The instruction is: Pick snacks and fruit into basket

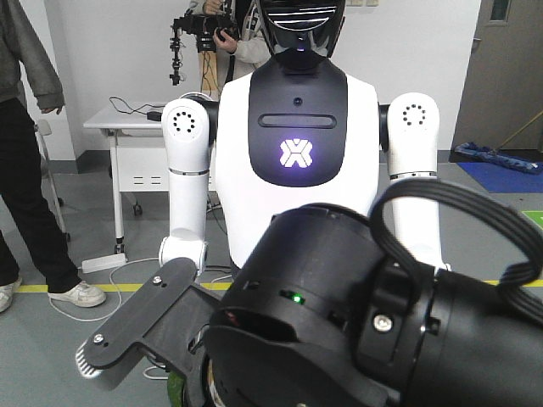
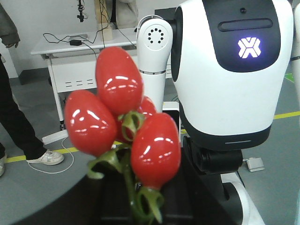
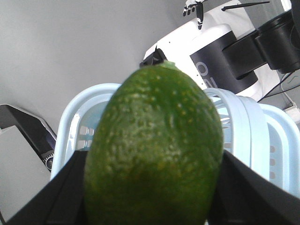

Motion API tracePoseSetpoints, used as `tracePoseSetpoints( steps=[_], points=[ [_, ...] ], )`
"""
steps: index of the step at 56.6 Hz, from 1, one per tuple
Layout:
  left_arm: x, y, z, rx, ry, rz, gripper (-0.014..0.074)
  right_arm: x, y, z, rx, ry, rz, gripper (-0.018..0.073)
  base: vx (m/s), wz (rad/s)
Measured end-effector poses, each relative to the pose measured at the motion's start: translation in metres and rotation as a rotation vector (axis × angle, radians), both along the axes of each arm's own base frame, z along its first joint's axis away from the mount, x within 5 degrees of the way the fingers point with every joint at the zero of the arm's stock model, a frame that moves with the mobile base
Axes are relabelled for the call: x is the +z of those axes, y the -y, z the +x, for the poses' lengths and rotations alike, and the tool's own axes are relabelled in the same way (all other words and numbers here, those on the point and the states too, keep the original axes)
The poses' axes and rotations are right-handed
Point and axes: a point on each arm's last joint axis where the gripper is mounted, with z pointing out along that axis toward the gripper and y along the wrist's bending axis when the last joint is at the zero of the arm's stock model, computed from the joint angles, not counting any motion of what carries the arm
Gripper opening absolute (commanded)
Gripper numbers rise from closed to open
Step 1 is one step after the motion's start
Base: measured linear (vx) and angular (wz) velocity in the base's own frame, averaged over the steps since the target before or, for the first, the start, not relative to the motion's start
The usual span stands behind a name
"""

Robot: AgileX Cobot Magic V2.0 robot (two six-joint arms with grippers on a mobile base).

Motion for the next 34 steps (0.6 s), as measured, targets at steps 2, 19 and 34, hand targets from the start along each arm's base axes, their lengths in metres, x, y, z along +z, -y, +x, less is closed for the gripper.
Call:
tracePoseSetpoints(
  steps=[2,19,34],
  points=[
    [0.0000,0.0000,0.0000,0.000,0.000,0.000,-0.0003,0.0002,0.0002,0.0004,-0.001,0.005,-0.003,0.0263,0.00,0.00],
    [0.0000,0.0000,0.0000,0.000,0.000,0.000,-0.0003,0.0015,0.0023,0.0038,-0.031,0.042,-0.012,0.0389,0.00,0.00],
    [0.0000,0.0000,0.0000,0.000,0.000,0.000,-0.0003,0.0073,0.0053,-0.0009,-0.041,0.019,0.027,0.0390,0.00,0.00]
  ],
)
